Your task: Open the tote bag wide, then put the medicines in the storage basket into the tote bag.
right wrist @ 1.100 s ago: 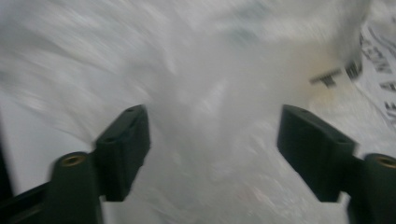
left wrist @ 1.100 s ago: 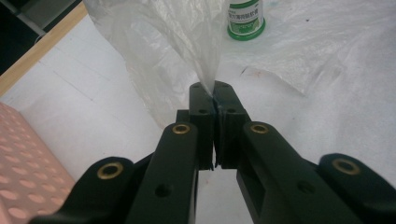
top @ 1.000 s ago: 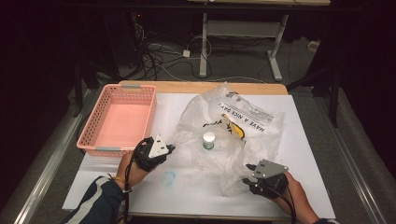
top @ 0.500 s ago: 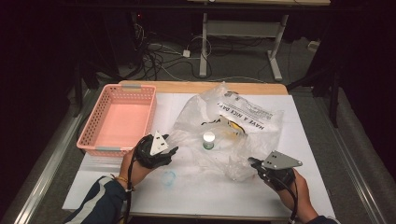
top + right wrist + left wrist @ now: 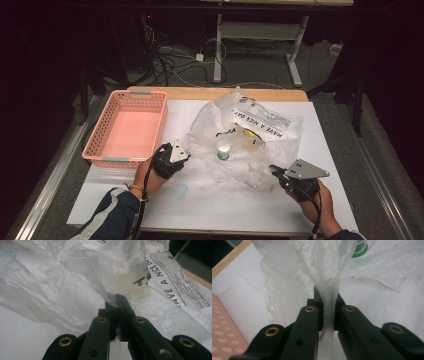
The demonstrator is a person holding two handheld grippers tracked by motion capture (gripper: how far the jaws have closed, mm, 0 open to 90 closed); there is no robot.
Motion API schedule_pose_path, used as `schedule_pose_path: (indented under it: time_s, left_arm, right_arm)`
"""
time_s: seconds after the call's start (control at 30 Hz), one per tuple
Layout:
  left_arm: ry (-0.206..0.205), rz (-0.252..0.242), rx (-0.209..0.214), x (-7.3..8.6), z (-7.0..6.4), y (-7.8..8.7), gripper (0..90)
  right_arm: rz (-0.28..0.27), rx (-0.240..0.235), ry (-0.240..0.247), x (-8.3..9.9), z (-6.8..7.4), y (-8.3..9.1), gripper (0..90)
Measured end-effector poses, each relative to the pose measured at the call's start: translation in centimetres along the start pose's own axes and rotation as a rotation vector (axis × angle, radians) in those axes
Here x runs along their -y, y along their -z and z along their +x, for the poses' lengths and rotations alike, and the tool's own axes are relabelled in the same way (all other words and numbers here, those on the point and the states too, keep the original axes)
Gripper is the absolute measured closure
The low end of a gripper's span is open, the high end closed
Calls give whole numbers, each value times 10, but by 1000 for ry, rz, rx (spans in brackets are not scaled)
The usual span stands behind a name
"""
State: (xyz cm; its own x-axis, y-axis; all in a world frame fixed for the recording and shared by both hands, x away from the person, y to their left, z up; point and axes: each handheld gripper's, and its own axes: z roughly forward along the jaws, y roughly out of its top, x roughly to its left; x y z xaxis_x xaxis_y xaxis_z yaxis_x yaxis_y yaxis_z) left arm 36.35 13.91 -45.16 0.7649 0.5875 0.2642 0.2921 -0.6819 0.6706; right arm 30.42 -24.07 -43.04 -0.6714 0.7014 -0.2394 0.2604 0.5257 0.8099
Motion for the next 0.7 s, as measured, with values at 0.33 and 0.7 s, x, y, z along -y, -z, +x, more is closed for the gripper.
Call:
schedule_pose_path:
  time_s: [0.33,0.7]
  left_arm:
    - [-11,-119,-7,-3,0,24,874]
    - [-21,-257,-43,-26,7,46,874]
  right_arm:
    - [-67,10,-17,-8,-3,6,900]
    - [-218,39,-7,-47,-26,13,900]
